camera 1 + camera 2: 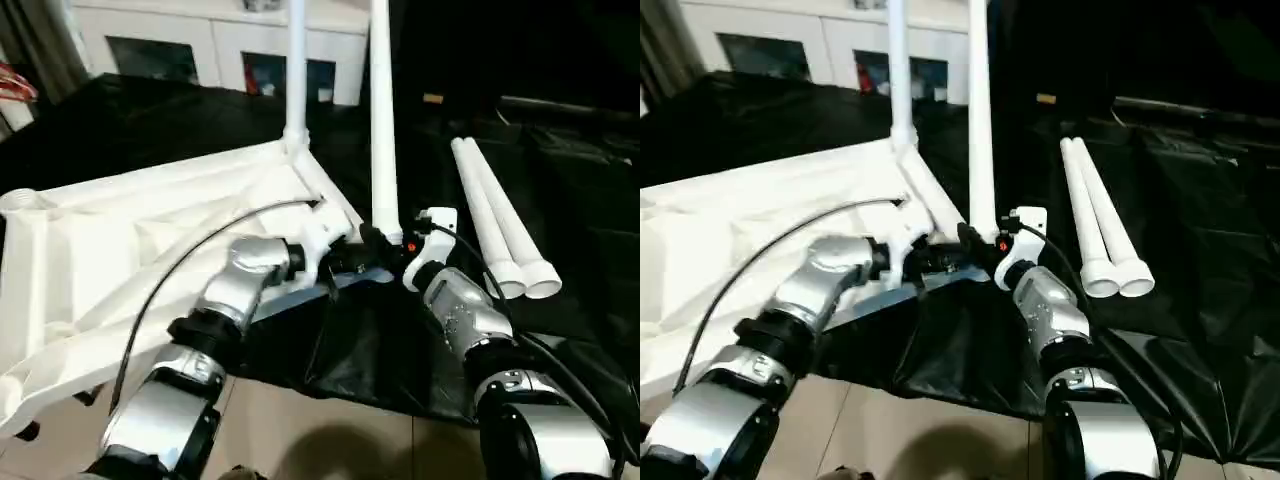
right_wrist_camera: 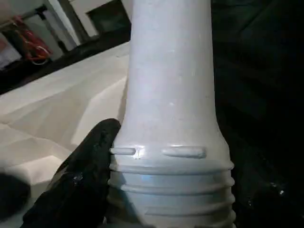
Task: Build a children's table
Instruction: Rotate leg to tighten
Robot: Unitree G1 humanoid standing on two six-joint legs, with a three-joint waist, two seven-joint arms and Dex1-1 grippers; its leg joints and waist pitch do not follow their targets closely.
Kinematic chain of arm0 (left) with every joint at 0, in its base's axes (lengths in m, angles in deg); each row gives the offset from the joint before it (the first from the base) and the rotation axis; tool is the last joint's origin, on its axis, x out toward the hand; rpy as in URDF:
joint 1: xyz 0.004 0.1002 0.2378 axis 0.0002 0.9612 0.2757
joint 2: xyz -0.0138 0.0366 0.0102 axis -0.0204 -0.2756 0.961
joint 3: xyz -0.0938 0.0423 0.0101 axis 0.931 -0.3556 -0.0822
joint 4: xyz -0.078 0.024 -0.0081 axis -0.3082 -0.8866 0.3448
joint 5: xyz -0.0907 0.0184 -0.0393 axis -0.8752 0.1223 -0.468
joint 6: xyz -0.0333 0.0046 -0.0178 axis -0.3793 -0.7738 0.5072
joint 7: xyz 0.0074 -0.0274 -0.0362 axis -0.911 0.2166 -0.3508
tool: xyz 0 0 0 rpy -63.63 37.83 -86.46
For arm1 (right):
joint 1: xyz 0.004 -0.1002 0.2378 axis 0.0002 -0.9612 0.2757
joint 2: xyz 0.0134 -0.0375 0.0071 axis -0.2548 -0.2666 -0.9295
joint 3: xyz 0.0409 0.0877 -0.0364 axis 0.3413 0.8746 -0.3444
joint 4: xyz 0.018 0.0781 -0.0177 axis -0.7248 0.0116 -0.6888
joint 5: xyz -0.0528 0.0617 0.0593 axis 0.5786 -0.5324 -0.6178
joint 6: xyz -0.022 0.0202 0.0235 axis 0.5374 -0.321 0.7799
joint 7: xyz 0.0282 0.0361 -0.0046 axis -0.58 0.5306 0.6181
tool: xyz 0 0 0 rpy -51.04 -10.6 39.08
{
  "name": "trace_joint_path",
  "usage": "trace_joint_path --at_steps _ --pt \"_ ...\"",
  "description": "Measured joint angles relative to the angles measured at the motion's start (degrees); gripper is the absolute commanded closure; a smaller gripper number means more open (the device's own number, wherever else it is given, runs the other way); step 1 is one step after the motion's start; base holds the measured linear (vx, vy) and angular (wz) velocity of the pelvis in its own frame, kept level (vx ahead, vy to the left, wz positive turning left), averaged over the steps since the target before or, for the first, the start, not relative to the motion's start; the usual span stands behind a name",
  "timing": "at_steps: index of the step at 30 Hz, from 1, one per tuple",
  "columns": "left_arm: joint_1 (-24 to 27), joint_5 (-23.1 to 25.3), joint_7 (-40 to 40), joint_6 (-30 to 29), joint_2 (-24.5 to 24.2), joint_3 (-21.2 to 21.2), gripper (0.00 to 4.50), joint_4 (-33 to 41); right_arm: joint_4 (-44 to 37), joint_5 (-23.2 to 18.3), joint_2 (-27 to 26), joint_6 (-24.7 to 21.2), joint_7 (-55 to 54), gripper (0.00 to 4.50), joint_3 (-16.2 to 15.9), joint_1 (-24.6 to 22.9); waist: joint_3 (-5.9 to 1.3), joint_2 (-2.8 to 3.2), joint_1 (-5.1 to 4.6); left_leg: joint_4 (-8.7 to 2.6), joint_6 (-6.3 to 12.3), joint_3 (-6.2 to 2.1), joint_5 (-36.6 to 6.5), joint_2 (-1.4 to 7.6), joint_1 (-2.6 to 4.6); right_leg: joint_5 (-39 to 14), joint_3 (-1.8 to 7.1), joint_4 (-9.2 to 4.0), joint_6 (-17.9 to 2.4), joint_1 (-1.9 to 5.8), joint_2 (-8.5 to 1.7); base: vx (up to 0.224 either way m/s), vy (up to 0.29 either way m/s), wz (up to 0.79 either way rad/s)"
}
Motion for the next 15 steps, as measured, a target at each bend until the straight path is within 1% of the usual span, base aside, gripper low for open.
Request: trace_joint_path --at_steps 1,2,3,6,8,9,11,12,13,14,15 --pt "-0.58 -1.16 -0.56 -0.96 0.06 1.42 3.35 -0.02 -0.62 -0.30 0.18 -0.45 0.82 1.76 0.02 -0.11 0.00 0.00 0.11 0.11 0.13 0.01 0.07 0.11 -0.20 0.00 -0.01 0.03 0.00 -0.17 0.06 0.000 0.000 0.00" --pt "-1.32 -2.11 -1.22 -1.84 -0.01 2.66 3.13 -0.11 -1.11 -0.71 0.29 -0.74 1.47 1.76 0.04 -0.18 0.00 0.01 0.19 0.26 0.22 0.02 0.13 0.22 -0.47 0.01 -0.04 0.11 -0.01 -0.40 0.13 0.000 0.000 0.00" --pt "-2.35 -3.00 -2.30 -2.69 -0.12 3.98 3.13 -0.38 -1.76 -1.20 0.37 -1.09 2.25 1.76 0.09 -0.35 0.02 0.04 0.33 0.40 0.23 0.02 0.13 0.36 -0.68 0.03 -0.08 0.15 -0.05 -0.54 0.22 0.000 0.000 0.00" --pt "-4.43 -6.03 -5.07 -5.27 0.19 7.41 2.92 -1.55 -3.89 -1.94 0.50 -2.43 5.20 1.76 0.09 -1.47 0.08 0.12 0.72 0.45 0.23 0.04 0.13 0.43 -0.66 0.04 -0.08 0.16 -0.07 -0.50 0.27 0.000 0.000 0.00" --pt "-5.54 -8.25 -6.72 -7.07 0.59 9.64 2.68 -2.52 -6.12 -2.52 0.64 -3.51 7.44 1.76 -0.34 -2.48 0.18 0.27 0.95 0.51 0.22 0.05 0.13 0.43 -0.66 0.06 -0.07 0.16 -0.10 -0.48 0.27 0.000 0.000 0.00" --pt "-5.98 -9.12 -7.11 -7.90 0.65 10.47 2.57 -2.91 -6.97 -2.95 0.64 -3.98 8.41 1.76 -0.44 -2.85 0.20 0.29 1.12 0.52 0.13 0.05 0.07 0.44 -0.66 0.07 -0.07 0.16 -0.11 -0.47 0.27 0.000 0.000 0.00" --pt "-6.86 -10.37 -8.42 -8.77 1.05 11.77 2.54 -4.10 -9.55 -3.77 0.84 -5.32 9.83 1.76 -0.85 -3.84 0.23 0.30 1.52 0.54 0.10 0.05 0.06 0.44 -0.67 0.08 -0.07 0.16 -0.12 -0.46 0.27 0.000 0.000 0.00" --pt "-7.56 -11.09 -9.59 -9.28 1.16 12.82 2.31 -5.10 -11.42 -4.19 0.82 -6.09 10.71 1.76 -1.33 -4.42 0.24 0.30 1.66 0.55 0.10 0.05 0.06 0.44 -0.67 0.09 -0.07 0.16 -0.11 -0.45 0.27 0.000 0.000 0.00" --pt "-7.95 -11.45 -9.90 -9.77 1.24 13.50 2.18 -5.41 -12.84 -4.47 0.78 -6.75 11.24 1.76 -1.56 -4.87 0.24 0.30 1.71 0.56 0.10 0.05 0.06 0.44 -0.67 0.09 -0.07 0.16 -0.11 -0.45 0.27 0.000 0.000 0.00" --pt "-8.25 -12.08 -9.88 -10.40 1.34 13.98 2.18 -5.49 -13.86 -4.85 0.78 -7.16 11.80 1.76 -1.70 -5.20 0.25 0.30 1.77 0.56 0.10 0.05 0.06 0.44 -0.68 0.09 -0.07 0.15 -0.11 -0.44 0.27 0.000 0.000 0.00" --pt "-8.64 -13.12 -9.56 -11.36 1.60 14.63 2.07 -5.50 -15.97 -5.64 0.75 -8.19 12.11 1.76 -2.00 -5.87 0.25 0.30 1.91 0.56 0.12 0.05 0.06 0.44 -0.68 0.09 -0.07 0.15 -0.11 -0.44 0.27 0.000 0.000 0.00"
